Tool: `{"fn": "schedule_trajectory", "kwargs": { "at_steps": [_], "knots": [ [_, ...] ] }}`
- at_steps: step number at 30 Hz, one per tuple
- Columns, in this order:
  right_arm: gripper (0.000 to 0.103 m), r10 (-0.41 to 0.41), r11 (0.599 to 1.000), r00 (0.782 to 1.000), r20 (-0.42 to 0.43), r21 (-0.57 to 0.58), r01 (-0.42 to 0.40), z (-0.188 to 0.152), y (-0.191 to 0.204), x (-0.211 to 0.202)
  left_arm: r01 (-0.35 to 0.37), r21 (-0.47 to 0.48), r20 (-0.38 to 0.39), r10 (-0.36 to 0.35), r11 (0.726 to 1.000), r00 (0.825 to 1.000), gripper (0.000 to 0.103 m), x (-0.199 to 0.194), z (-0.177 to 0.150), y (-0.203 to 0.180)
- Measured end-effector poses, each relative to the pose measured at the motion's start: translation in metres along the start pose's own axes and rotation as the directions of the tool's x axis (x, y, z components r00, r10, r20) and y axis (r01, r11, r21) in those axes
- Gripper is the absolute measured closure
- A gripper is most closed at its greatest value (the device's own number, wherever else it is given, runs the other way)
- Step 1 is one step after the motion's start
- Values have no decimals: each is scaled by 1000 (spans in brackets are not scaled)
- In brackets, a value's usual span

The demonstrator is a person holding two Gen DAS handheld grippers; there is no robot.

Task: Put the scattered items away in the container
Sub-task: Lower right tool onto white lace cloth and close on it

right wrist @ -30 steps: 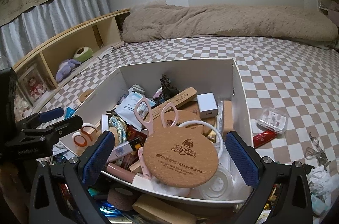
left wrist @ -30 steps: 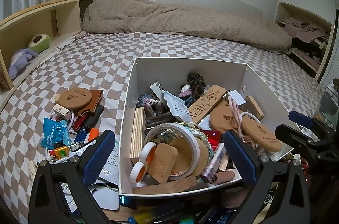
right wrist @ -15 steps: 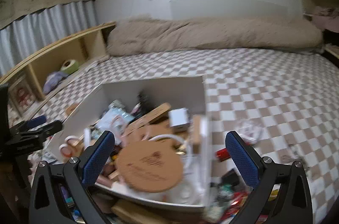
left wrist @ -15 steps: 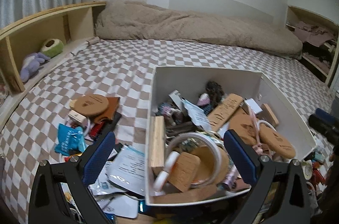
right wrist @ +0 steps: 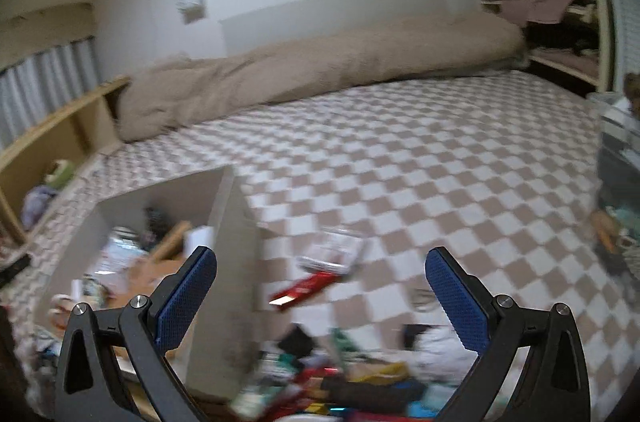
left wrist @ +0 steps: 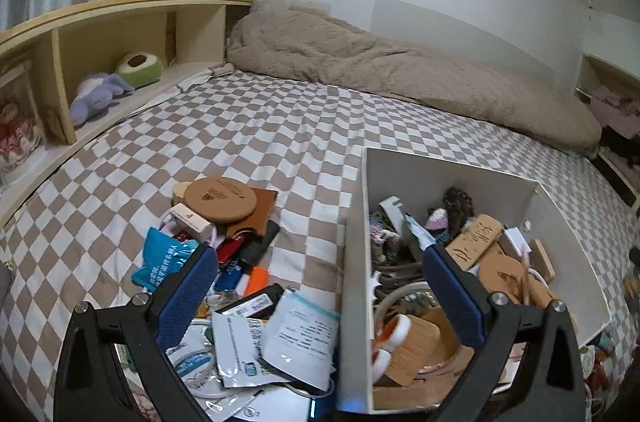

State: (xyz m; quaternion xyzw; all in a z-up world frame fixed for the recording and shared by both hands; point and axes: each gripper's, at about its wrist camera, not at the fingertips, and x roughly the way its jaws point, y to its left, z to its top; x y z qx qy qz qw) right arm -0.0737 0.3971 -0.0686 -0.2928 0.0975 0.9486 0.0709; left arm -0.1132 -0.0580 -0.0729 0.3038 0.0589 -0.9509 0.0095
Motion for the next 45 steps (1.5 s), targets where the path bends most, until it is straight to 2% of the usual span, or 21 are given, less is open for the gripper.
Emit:
{"fn": "schedule_trajectory", "kwargs": {
  "at_steps": [4, 13, 19, 22, 28, 30, 35, 41, 43, 45],
  "knots": [
    [0, -83, 994, 994, -64, 59, 87, -9, -25, 10, -41, -18, -6, 41, 999, 999, 0, 4, 1, 7],
    [0, -163, 950, 965, -203, 233, 210, -27, -69, 25, -102, -32, -25, 102, 994, 994, 0, 11, -1, 18],
    [0, -160, 906, 942, -294, 335, 258, -45, -90, 32, -121, -25, -35, 120, 992, 992, 0, 15, -2, 22],
    [0, -159, 903, 931, -328, 334, 272, -53, -91, 34, -119, -33, -49, 117, 992, 992, 0, 18, -2, 25],
    [0, -99, 896, 907, -410, 359, 260, -72, -90, 51, -115, -51, -66, 112, 992, 992, 0, 20, -3, 30],
    [0, -113, 894, 901, -419, 353, 277, -75, -91, 56, -113, -55, -69, 109, 992, 992, 0, 20, -3, 31],
    [0, -122, 880, 906, -405, 377, 288, -80, -92, 55, -118, -77, -78, 112, 990, 991, 0, 22, -2, 38],
    [0, -87, 844, 934, -346, 473, 254, -87, -102, 45, -159, -151, -132, 140, 976, 981, 0, 32, -6, 59],
    [0, -77, 841, 937, -342, 482, 245, -88, -104, 45, -182, -164, -148, 158, 970, 976, 0, 35, -7, 68],
    [0, -66, 842, 935, -347, 484, 239, -88, -106, 44, -220, -152, -185, 190, 964, 964, 0, 39, -9, 77]
  ]
}}
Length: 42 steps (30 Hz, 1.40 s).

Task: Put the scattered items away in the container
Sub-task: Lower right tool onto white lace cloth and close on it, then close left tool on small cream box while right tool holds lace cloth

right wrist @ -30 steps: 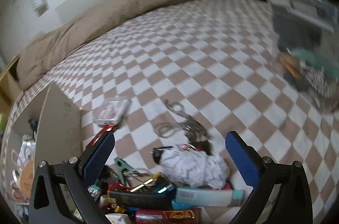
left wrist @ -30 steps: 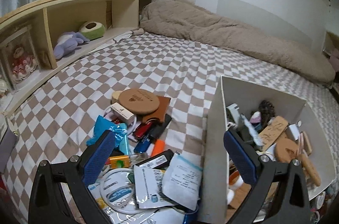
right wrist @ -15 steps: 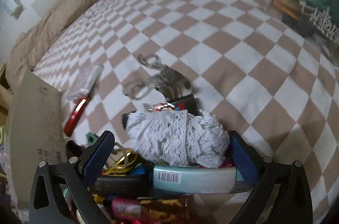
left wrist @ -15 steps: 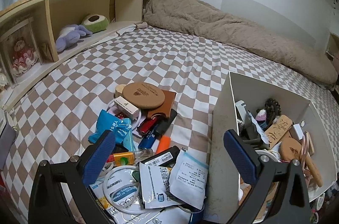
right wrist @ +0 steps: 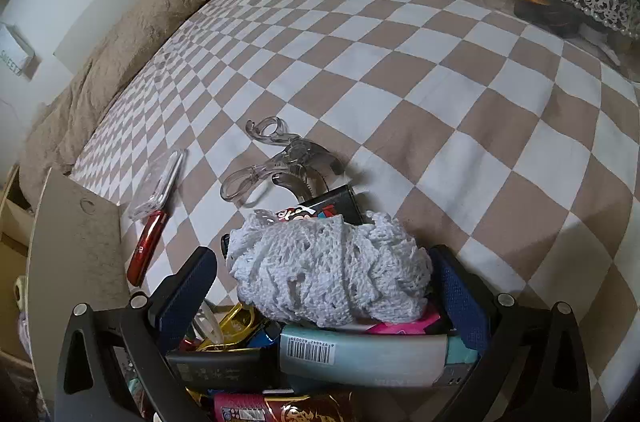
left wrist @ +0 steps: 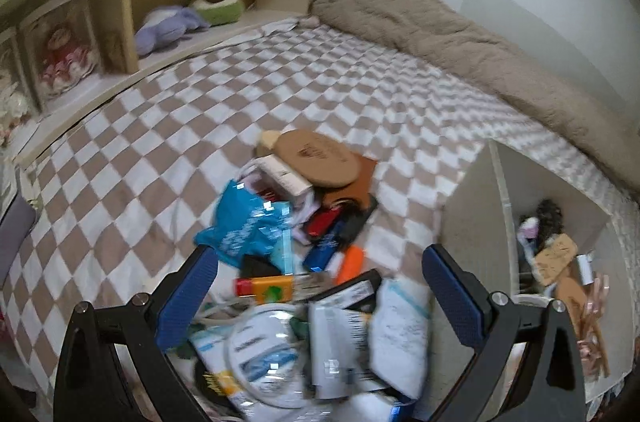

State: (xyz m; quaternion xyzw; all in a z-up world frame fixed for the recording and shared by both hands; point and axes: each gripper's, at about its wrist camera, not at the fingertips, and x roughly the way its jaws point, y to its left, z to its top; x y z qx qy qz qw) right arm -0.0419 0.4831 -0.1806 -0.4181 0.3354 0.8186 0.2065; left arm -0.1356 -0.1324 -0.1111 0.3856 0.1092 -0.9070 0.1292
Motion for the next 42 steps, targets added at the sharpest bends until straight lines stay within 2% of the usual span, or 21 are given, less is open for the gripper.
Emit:
{"fn": "schedule_trajectory", "kwargs": {
  "at_steps": [4, 9, 10, 11, 12, 16, 21, 26, 30, 32, 34, 38, 40, 42],
  "knots": [
    [0, -10, 1000, 1000, -11, -12, 10, -1, 2, 0, -69, -19, -44, 69, 997, 997, 0, 12, -4, 21],
    [1, -83, 993, 996, -21, -90, 81, 4, 19, 8, -116, -116, -88, 106, 986, 990, 0, 23, -9, 52],
    [5, -99, 990, 995, -14, -102, 97, 3, 21, 7, -118, -139, -96, 105, 983, 990, 0, 24, -10, 57],
    [17, -113, 987, 994, -5, -112, 112, 2, 22, 6, -119, -161, -102, 104, 980, 989, 0, 24, -10, 62],
    [22, -118, 986, 993, 3, -121, 117, 2, 22, 4, -123, -184, -107, 104, 975, 989, 0, 25, -12, 68],
    [24, -69, 988, 998, -2, -142, 68, 5, 21, -1, -127, -247, -127, 98, 961, 987, 0, 26, -18, 83],
    [24, 18, 992, 1000, -6, -121, -18, 10, 25, -8, -147, -220, -165, 112, 964, 980, 0, 30, -31, 88],
    [24, 70, 992, 998, -2, -105, -70, 12, 24, -15, -180, -219, -193, 138, 959, 971, 0, 33, -41, 95],
    [24, 163, 985, 986, -28, -55, -164, 16, 23, -16, -158, -233, -193, 114, 959, 975, 0, 31, -44, 97],
    [24, 195, 980, 980, -40, -40, -197, 18, 29, -12, -128, -258, -190, 79, 958, 979, 0, 30, -45, 98],
    [24, 208, 977, 977, -41, -42, -209, 18, 32, -13, -84, -296, -187, 29, 952, 982, 0, 29, -46, 101],
    [24, 219, 973, 975, -32, -60, -221, 20, 43, -14, -54, -334, -183, -9, 941, 983, 0, 24, -47, 106],
    [24, 232, 970, 972, -32, -63, -234, 20, 46, -15, -66, -336, -183, 4, 940, 983, 0, 22, -49, 106],
    [24, 242, 968, 970, -35, -63, -244, 21, 47, -15, -114, -336, -182, 54, 935, 982, 0, 20, -52, 107]
  ]
}}
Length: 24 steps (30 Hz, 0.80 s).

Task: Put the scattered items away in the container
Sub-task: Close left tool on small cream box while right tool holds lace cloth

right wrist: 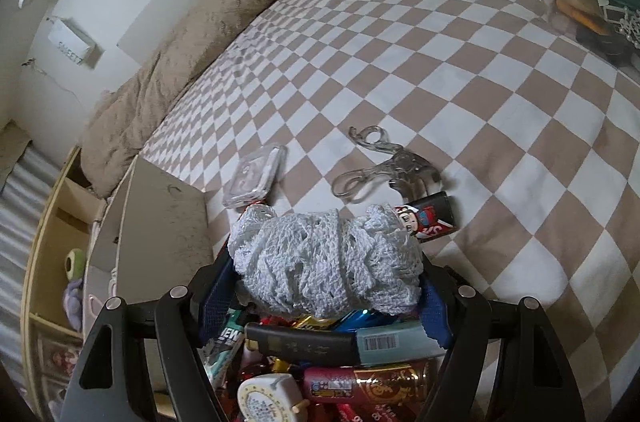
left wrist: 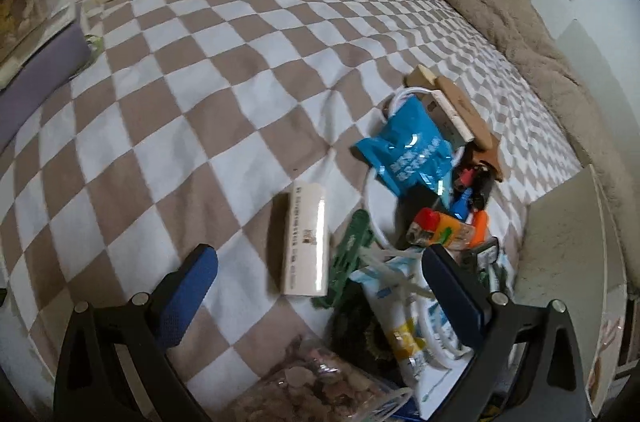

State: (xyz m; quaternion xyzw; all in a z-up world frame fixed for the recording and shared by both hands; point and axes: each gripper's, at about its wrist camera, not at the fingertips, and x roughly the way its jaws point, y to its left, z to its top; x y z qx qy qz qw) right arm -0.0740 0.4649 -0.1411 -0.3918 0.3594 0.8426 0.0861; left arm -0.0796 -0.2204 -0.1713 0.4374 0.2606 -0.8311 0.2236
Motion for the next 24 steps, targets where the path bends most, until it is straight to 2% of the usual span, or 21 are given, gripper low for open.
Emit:
{"fn": "schedule_trajectory", "kwargs": {
  "at_steps": [3, 6, 7, 9, 10, 11, 12, 14, 18, 19, 20, 21, 24],
  "knots": [
    [24, 6, 1000, 1000, -7, 3, -6, -2, -1, 0, -120, -28, 63, 121, 992, 991, 1, -7, -1, 6],
    [24, 17, 1000, 1000, -18, 8, -16, -3, -3, 1, -152, -46, 81, 155, 987, 985, 8, -10, -2, 14],
    [24, 20, 1000, 1000, -21, 9, -20, -3, -3, 1, -151, -52, 76, 154, 987, 985, 17, -9, -2, 16],
    [24, 25, 1000, 999, -27, 7, -25, -4, -3, 2, -146, -53, 72, 150, 988, 986, 20, -7, -3, 18],
    [24, 27, 1000, 999, -30, 6, -27, -4, -3, 3, -144, -47, 77, 147, 988, 986, 25, -8, -4, 17],
    [24, 30, 1000, 999, -33, 5, -30, -4, -3, 3, -135, -36, 81, 137, 990, 987, 35, -9, -5, 15],
    [24, 33, 999, 999, -35, 5, -33, -4, -3, 2, -116, -20, 80, 117, 993, 990, 41, -10, -6, 12],
    [24, 37, 999, 999, -38, 6, -37, -4, -4, 2, -100, 22, 61, 98, 995, 993, 62, -8, -9, 5],
    [24, 43, 999, 998, -48, 13, -42, -4, -5, 3, -122, 98, 47, 118, 988, 992, 68, 3, -8, -12],
    [24, 44, 999, 998, -50, 15, -44, -4, -6, 3, -123, 103, 46, 119, 987, 992, 72, 4, -8, -13],
    [24, 47, 999, 998, -52, 18, -46, -4, -7, 4, -121, 104, 44, 117, 987, 992, 81, 4, -8, -13],
    [24, 49, 999, 997, -53, 21, -48, -4, -7, 4, -115, 102, 42, 111, 988, 993, 84, 4, -8, -12],
    [24, 52, 998, 997, -56, 27, -51, -4, -9, 4, -95, 74, 49, 92, 993, 995, 84, 0, -6, -7]
  ]
}}
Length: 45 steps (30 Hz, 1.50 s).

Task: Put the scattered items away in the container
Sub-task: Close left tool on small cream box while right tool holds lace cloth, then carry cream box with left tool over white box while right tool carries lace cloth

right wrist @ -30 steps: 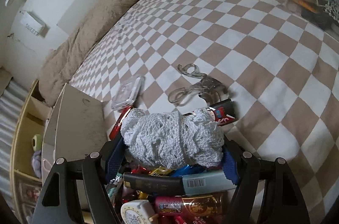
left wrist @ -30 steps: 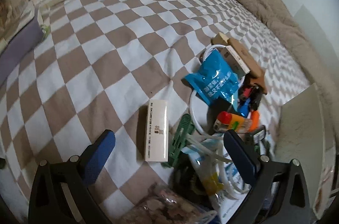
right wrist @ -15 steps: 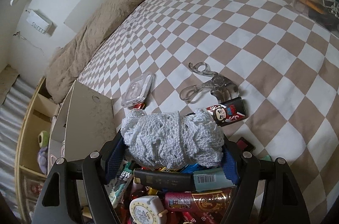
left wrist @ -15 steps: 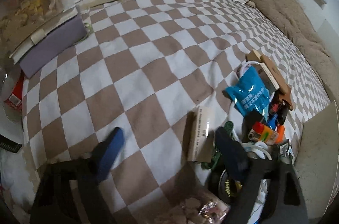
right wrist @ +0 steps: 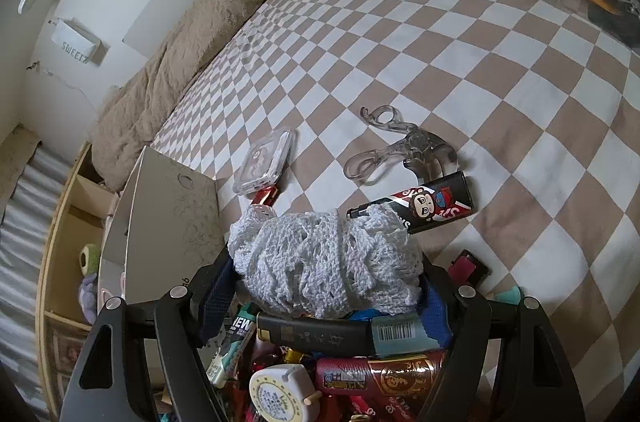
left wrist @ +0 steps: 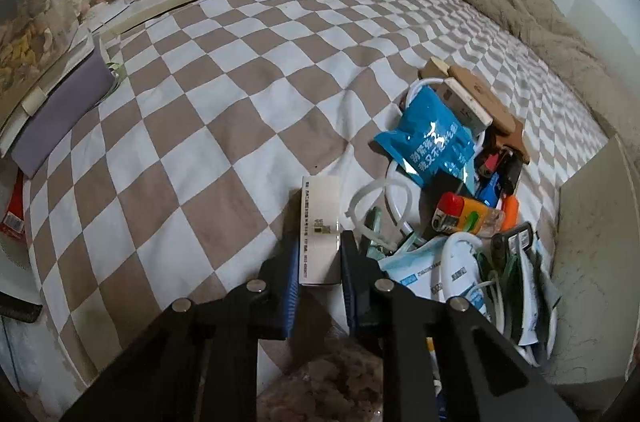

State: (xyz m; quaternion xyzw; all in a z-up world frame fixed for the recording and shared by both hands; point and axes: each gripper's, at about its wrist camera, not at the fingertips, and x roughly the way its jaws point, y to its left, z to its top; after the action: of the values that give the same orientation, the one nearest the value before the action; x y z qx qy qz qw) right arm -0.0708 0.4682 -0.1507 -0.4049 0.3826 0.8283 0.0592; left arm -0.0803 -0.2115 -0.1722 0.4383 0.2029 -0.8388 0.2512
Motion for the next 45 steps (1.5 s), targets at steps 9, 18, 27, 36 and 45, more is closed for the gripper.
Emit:
{"fn": "schedule_trajectory", "kwargs": {
  "at_steps": [9, 18, 27, 36, 45],
  "knots": [
    [24, 4, 1000, 1000, -2, 4, -4, 1, -3, 0, -30, -108, 78, 38, 994, 996, 84, -13, 6, 24],
    [24, -18, 998, 996, 91, -54, 23, -1, 10, -18, -6, -87, 160, 20, 996, 987, 84, -30, 6, 14],
    [24, 29, 986, 973, 231, -169, 10, -8, 35, -42, 18, 13, 279, -21, 1000, 960, 84, -55, 5, -7],
    [24, 133, 967, 946, 296, -249, -58, -20, 57, -56, 108, 145, 293, -147, 983, 945, 84, -70, 0, -38],
    [24, 237, 921, 929, 285, -371, -121, -36, 88, -61, 228, 285, 274, -307, 931, 911, 84, -96, -13, -84]
  ]
}}
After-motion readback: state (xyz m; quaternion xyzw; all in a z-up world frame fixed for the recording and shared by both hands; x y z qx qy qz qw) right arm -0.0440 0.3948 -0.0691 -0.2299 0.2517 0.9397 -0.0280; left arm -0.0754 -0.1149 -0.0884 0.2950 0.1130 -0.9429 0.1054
